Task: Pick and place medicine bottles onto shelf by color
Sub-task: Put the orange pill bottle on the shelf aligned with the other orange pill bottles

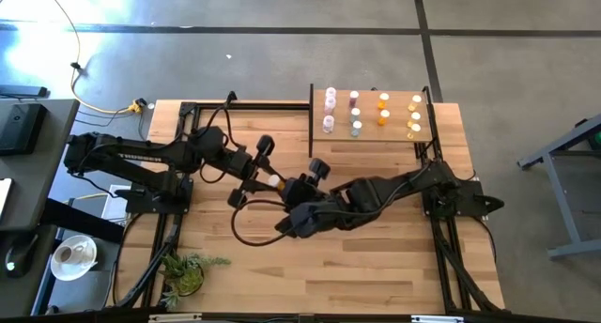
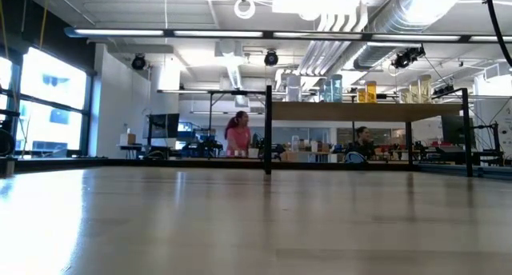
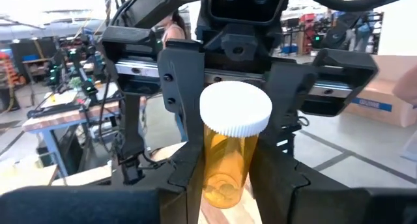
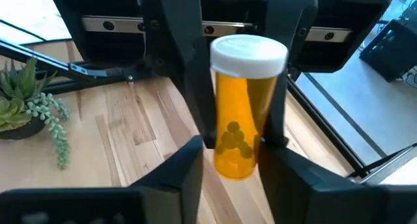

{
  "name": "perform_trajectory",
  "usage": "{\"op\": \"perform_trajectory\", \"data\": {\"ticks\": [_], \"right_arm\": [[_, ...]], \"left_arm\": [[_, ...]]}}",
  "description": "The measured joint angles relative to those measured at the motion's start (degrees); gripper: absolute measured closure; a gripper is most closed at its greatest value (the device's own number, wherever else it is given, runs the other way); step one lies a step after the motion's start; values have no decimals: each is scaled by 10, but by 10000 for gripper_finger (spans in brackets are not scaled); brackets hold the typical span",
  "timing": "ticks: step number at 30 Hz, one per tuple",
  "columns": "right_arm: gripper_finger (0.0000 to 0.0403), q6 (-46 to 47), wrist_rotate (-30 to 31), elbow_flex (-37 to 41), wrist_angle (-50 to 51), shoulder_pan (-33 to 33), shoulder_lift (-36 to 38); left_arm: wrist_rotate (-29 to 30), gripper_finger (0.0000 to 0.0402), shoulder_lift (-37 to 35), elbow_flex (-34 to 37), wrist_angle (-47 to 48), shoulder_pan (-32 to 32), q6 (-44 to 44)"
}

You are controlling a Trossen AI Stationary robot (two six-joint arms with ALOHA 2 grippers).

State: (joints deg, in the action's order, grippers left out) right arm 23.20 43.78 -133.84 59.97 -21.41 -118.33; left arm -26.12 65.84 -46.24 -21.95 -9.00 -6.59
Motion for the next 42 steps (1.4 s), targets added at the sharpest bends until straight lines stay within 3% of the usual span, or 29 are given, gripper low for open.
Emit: {"op": "perform_trajectory", "data": {"ticks": [8,16,28,36,42], "right_arm": [[217,7,-76,0,58,16,16],[215,19,-74,0,147,28,69],[215,-109,-77,0,212,85,131],[215,-142,-181,4,245,147,136],[215,-147,-217,41,244,182,136]], "left_arm": [[60,306,1,0,24,-4,-18],[111,306,0,0,76,-31,-27],[124,306,62,0,120,-68,-16],[155,306,127,0,108,-68,-16],[165,307,157,0,93,-68,-11]]}}
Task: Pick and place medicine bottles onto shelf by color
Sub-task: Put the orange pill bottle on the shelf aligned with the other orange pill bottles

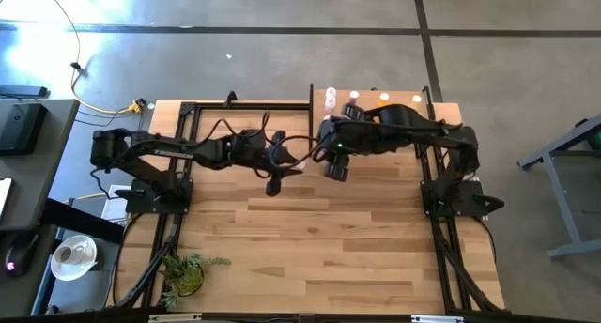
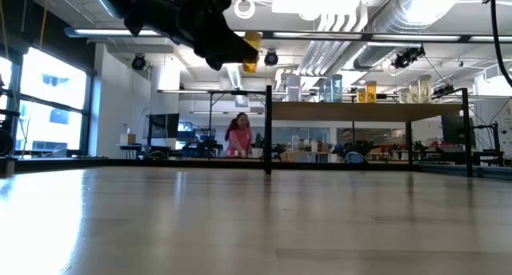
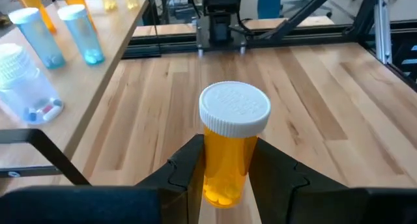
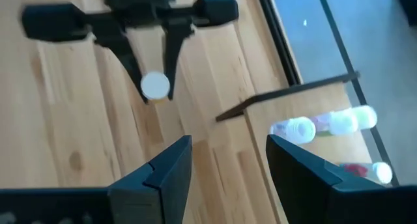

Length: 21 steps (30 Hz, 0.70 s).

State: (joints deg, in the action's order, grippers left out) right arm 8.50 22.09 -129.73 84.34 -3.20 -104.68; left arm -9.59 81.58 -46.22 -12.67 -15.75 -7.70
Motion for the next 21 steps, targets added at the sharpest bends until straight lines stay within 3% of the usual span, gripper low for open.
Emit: {"op": "perform_trajectory", "data": {"ticks": [21], "right_arm": [[215,44,-8,235,-80,13,0]], "left_arm": [[28,307,9,0,13,0,-15]]}}
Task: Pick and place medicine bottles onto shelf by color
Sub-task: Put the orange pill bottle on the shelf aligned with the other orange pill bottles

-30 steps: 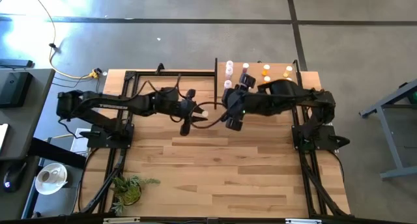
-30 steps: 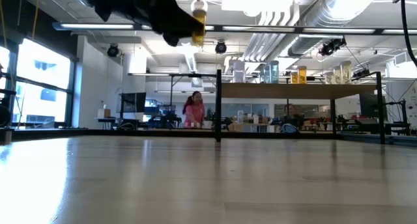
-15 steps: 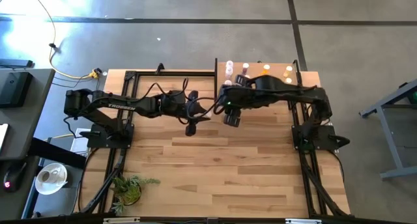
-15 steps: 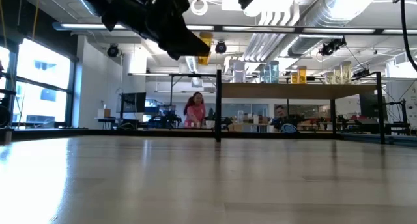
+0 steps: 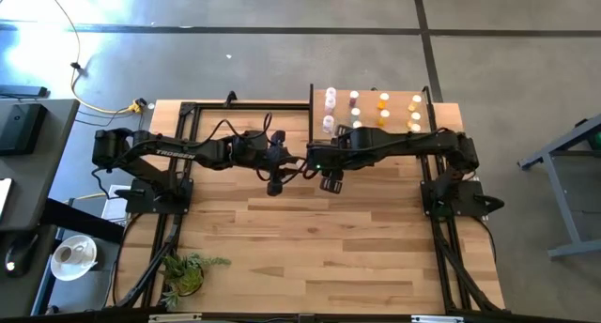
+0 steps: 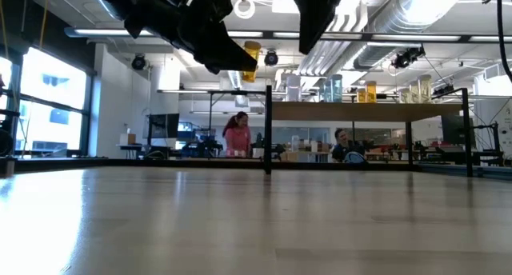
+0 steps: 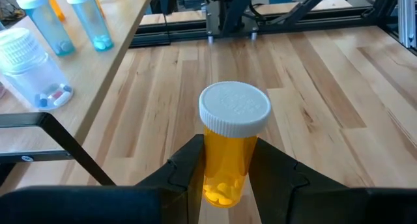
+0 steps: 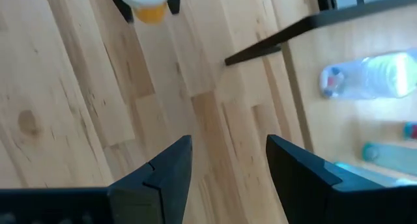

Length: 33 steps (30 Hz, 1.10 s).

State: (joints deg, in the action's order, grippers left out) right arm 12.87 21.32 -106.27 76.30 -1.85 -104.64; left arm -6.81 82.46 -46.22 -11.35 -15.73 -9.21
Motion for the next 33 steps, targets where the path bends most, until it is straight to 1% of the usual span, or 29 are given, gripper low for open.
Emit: {"op": "perform_trajectory", "data": {"ticks": [4,9,16,20,25,29,33], "right_arm": [[215,24,1,25,-2,-1,2],[215,36,0,77,-4,-5,2],[215,68,-10,161,-14,-9,15],[214,77,-37,231,-71,-12,59],[215,98,-52,331,-176,-13,142],[215,115,-54,395,-251,-16,199],[215,114,-54,440,-315,-24,238]], "left_arm": [[0,307,0,0,2,0,-5],[3,307,0,0,19,0,-10],[30,307,0,0,31,0,-9],[30,307,0,0,30,0,-8],[30,307,0,0,30,0,2],[30,307,0,0,30,0,12],[30,307,0,0,30,0,17]]}}
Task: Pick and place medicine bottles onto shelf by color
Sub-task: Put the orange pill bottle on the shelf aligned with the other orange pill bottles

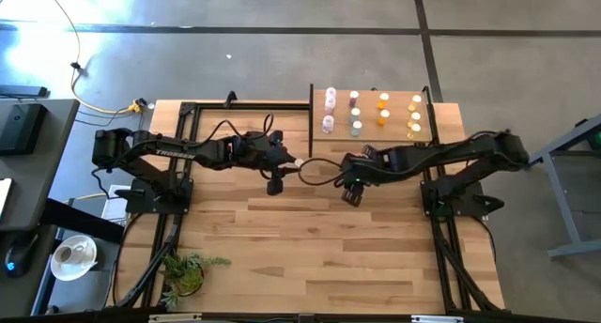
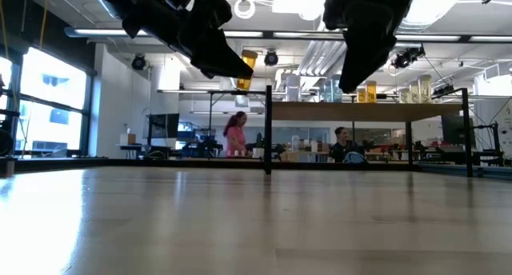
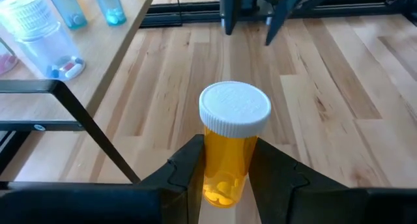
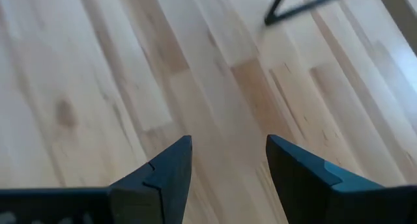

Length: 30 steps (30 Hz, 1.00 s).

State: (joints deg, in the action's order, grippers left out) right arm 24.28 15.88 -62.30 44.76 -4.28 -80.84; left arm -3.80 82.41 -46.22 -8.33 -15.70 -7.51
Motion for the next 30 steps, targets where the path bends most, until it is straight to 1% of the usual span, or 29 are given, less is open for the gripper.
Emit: {"op": "perform_trajectory", "data": {"ticks": [6,15,21,25,30], "right_arm": [[215,-37,0,58,-143,-21,30],[215,-124,1,100,-372,-30,24],[214,-153,6,102,-459,-21,24],[215,-172,6,102,-495,-13,24],[214,-203,-24,102,-544,-9,18]], "left_arm": [[0,307,0,0,16,0,15],[0,307,0,0,43,3,24],[0,307,0,0,42,25,22],[0,307,0,0,28,42,19],[11,307,0,0,-11,60,24]]}}
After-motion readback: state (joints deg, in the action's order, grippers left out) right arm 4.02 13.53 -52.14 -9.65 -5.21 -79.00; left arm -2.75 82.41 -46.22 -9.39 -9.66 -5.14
